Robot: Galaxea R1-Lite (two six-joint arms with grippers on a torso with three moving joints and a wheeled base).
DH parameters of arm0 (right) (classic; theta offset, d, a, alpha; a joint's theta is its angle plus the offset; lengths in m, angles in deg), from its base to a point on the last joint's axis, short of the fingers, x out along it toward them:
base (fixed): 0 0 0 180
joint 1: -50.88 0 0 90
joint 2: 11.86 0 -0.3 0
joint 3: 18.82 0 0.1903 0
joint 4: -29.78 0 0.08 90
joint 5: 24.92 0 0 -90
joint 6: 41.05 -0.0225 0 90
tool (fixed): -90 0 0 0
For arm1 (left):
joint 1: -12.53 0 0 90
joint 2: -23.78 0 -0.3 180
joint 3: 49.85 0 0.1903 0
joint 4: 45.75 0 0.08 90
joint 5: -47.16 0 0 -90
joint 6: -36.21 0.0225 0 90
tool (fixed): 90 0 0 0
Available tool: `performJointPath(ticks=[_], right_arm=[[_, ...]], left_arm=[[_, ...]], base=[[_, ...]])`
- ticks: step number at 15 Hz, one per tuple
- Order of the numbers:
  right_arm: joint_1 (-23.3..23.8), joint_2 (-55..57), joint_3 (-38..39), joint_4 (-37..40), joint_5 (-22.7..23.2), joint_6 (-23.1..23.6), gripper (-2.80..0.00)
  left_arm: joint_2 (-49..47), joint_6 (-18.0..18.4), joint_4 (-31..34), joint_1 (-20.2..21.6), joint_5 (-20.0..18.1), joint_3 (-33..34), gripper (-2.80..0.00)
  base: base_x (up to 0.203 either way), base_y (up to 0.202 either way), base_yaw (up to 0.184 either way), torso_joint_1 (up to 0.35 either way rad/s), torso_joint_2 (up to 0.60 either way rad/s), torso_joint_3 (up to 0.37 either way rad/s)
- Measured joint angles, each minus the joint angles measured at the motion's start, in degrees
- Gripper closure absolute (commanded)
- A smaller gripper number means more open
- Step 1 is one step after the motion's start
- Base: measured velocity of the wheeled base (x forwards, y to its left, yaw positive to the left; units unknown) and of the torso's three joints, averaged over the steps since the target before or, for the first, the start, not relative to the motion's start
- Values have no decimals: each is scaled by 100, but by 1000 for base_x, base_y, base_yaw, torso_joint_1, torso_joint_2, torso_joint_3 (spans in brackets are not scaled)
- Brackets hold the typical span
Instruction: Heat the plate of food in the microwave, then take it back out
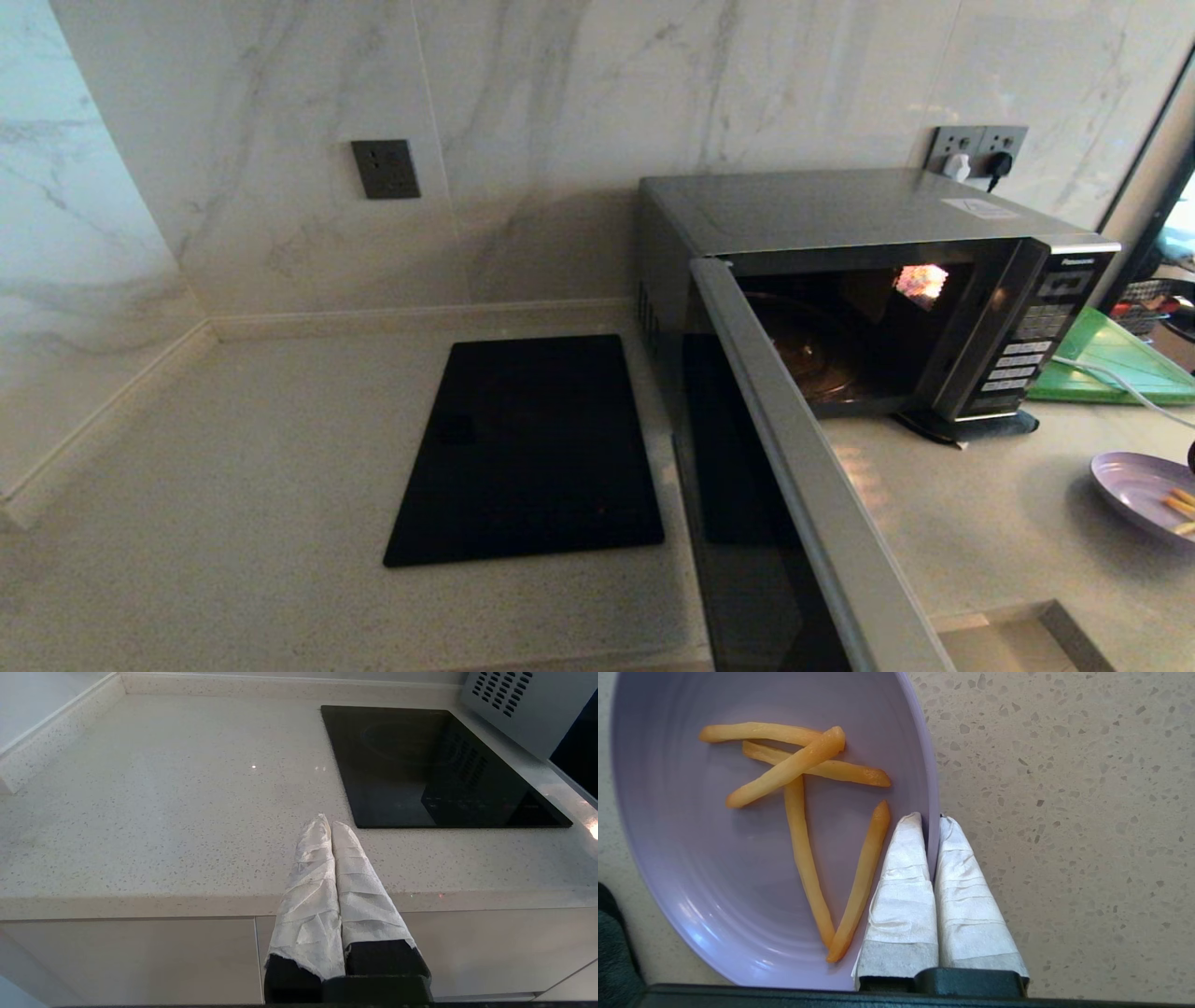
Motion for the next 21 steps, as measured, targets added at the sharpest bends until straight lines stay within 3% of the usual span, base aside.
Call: performJointPath(ticks=[7,8,16,21], right_arm=[[33,141,0,0,5,87,0],[33,153,2,0,5,96,-280],[99,38,34,24,19,206,-280],[109,-767,103,52,94,674,-280]], left_arm=[[0,0,0,0,-2,0,0],[0,-2,0,0,-2,0,0],[0,0,0,-2,-1,0,0],[0,0,0,0,0,0,0]], base=[[0,0,0,0,0,0],[0,0,0,0,0,0],[0,0,0,0,0,0],[0,0,0,0,0,0]])
